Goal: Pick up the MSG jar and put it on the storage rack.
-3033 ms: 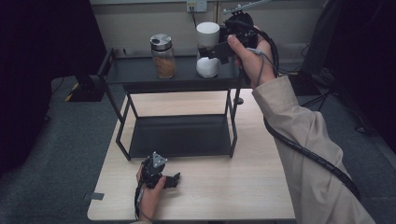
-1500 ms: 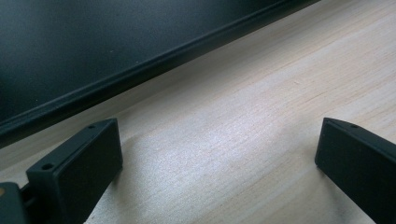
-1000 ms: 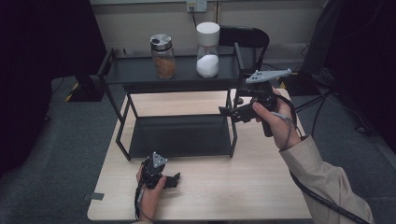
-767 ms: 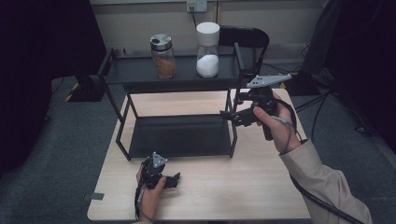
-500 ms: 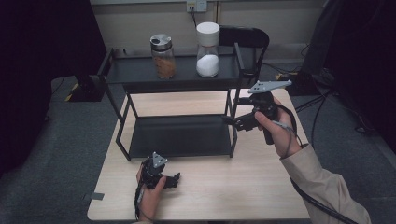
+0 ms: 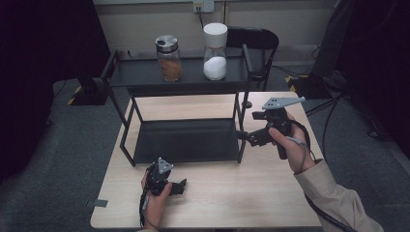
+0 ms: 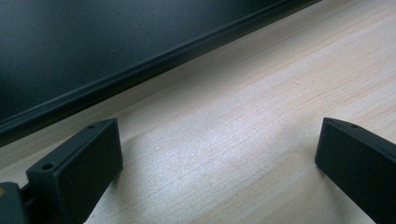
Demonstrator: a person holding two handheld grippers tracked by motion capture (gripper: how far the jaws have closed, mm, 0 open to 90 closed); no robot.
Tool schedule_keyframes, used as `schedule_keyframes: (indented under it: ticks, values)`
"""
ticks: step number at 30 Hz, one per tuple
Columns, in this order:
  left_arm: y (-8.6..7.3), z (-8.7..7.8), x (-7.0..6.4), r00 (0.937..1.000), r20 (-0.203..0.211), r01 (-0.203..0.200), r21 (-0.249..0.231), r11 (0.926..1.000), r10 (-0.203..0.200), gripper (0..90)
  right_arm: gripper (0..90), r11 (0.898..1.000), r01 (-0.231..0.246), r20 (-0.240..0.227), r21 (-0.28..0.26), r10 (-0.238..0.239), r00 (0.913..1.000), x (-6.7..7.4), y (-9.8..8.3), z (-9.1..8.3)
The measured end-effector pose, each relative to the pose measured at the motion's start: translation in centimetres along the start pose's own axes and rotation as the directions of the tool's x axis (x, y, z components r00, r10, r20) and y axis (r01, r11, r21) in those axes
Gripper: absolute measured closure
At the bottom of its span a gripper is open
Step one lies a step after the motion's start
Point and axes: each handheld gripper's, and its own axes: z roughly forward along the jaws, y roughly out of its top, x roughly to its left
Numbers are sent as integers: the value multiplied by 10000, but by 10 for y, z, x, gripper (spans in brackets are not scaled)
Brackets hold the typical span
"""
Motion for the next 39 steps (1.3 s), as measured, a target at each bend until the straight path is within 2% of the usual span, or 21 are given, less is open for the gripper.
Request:
schedule_keyframes:
  ticks: [8, 18, 39]
  values:
    - [0, 0, 0, 10000, 0, -2, 5, 10000, 2, 0, 2, 9998, -83, 210, 189, 79, 9997, -7, -17, -2]
    - [0, 0, 0, 10000, 1, -1, 3, 10000, 1, 0, 2, 9996, -104, 88, 281, 102, 9999, -13, -37, -4]
    - [0, 0, 0, 10000, -1, 0, 2, 10000, 0, 0, 3, 9980, -275, 136, 569, 268, 9995, -22, -78, -2]
